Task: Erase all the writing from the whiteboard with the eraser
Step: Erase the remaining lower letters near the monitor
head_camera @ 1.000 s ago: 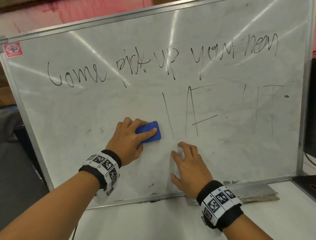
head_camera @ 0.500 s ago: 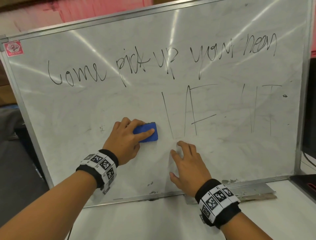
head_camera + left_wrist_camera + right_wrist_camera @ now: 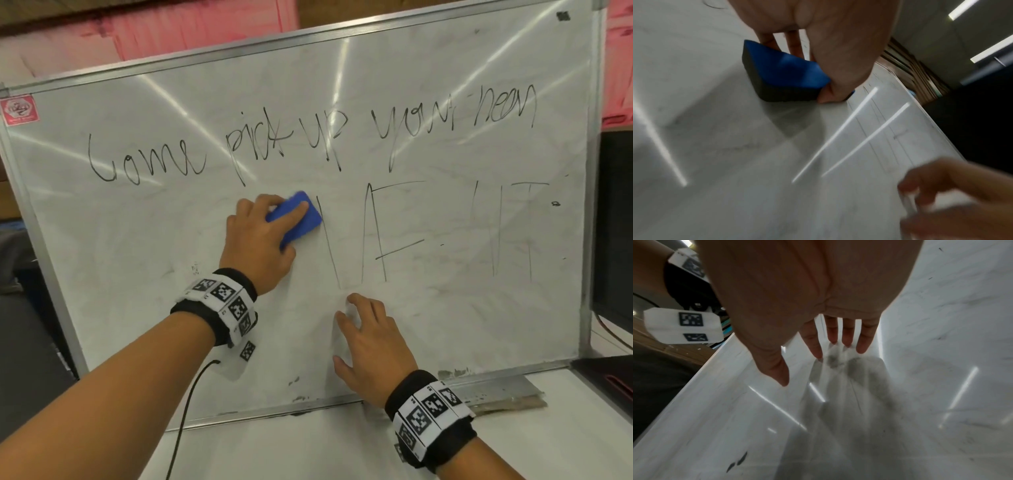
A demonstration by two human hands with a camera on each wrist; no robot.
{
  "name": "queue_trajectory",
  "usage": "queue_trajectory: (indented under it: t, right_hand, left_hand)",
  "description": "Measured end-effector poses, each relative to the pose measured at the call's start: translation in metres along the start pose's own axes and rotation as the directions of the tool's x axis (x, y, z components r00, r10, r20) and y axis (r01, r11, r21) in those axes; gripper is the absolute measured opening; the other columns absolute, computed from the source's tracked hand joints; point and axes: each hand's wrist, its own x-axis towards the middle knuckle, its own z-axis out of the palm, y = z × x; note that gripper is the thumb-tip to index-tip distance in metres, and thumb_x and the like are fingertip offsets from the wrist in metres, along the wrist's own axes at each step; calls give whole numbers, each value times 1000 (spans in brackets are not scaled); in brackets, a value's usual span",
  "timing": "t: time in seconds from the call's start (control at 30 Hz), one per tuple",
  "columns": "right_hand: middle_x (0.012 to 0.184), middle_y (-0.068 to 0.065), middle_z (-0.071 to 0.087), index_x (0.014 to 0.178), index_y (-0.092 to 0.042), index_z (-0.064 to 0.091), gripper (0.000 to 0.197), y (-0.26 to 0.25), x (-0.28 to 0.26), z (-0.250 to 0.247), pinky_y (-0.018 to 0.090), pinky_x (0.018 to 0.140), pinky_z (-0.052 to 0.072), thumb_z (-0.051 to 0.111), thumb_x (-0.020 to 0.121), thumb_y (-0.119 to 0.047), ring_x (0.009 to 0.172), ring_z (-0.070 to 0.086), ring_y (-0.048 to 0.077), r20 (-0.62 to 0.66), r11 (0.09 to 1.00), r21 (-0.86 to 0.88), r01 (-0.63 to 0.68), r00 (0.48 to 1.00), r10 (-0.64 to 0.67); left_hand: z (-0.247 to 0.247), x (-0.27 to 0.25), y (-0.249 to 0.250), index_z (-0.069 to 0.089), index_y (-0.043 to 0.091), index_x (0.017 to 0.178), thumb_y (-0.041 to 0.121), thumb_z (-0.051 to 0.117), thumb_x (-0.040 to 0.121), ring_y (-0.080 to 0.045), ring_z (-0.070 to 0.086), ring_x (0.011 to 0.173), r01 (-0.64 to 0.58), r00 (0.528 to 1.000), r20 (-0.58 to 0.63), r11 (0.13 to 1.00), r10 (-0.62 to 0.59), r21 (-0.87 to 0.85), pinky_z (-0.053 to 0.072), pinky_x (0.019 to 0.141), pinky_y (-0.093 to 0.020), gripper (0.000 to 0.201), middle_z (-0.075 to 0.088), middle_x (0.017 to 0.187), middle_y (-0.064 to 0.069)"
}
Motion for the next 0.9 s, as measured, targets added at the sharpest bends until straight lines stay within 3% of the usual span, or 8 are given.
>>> queue_trajectory:
  t: [0.1, 0.3, 0.5, 0.63, 0.83, 0.9]
  right_hand:
    - [152, 7, 25, 136, -20, 47, 65, 2, -1, 0, 43, 98, 46, 58, 81, -53, 137, 27, 29, -16, 1000, 1, 8, 1000, -8]
    - [153, 6, 24, 136, -22, 49, 63, 3, -2, 2, 42, 99, 45, 55, 82, -54, 137, 27, 28, -20, 1000, -8, 14, 1000, -15]
    - [151, 4, 32, 128, -24, 56, 55, 7, -6, 4, 40, 95, 47, 56, 81, -53, 135, 33, 27, -51, 1000, -5, 24, 998, -24]
    - [150, 2, 35, 127, -25, 58, 52, 9, -5, 3, 39, 96, 47, 56, 82, -52, 135, 35, 24, -78, 1000, 15, 25, 997, -23]
    - [149, 1, 37, 127, -25, 58, 51, 11, -4, 2, 39, 95, 48, 57, 82, -50, 133, 36, 23, -90, 999, 16, 30, 996, -28]
    - [149, 1, 36, 128, -25, 58, 52, 12, -3, 3, 39, 96, 47, 56, 83, -51, 134, 35, 23, -88, 999, 15, 33, 996, -32]
  left_hand:
    - [-3, 11, 0, 53, 26, 142, 19, 73, 79, -36, 45, 109, 95, 995, -31, 995, -96, -37, 46, 90, -51, 67, 49, 134, -11]
    - [1, 13, 2, 56, 31, 139, 15, 76, 75, -33, 48, 107, -155, 980, 123, 988, 154, -2, 43, 88, -52, 69, 51, 132, -8]
    - [2, 11, 10, 56, 34, 138, 15, 76, 76, -31, 47, 108, -65, 991, 117, 997, 69, -39, 42, 91, -50, 68, 51, 130, -7]
    - [12, -5, 20, 61, 33, 133, 9, 80, 72, -33, 48, 106, -206, 953, 218, 978, 209, -36, 38, 88, -48, 69, 54, 125, -8]
    - [19, -12, 23, 62, 31, 132, 9, 78, 70, -33, 49, 103, -165, 977, 131, 986, 167, -28, 41, 85, -48, 68, 55, 121, -8]
    - [23, -15, 27, 63, 32, 131, 8, 79, 68, -33, 49, 103, -207, 966, 155, 978, 209, -26, 41, 85, -49, 69, 55, 121, -8]
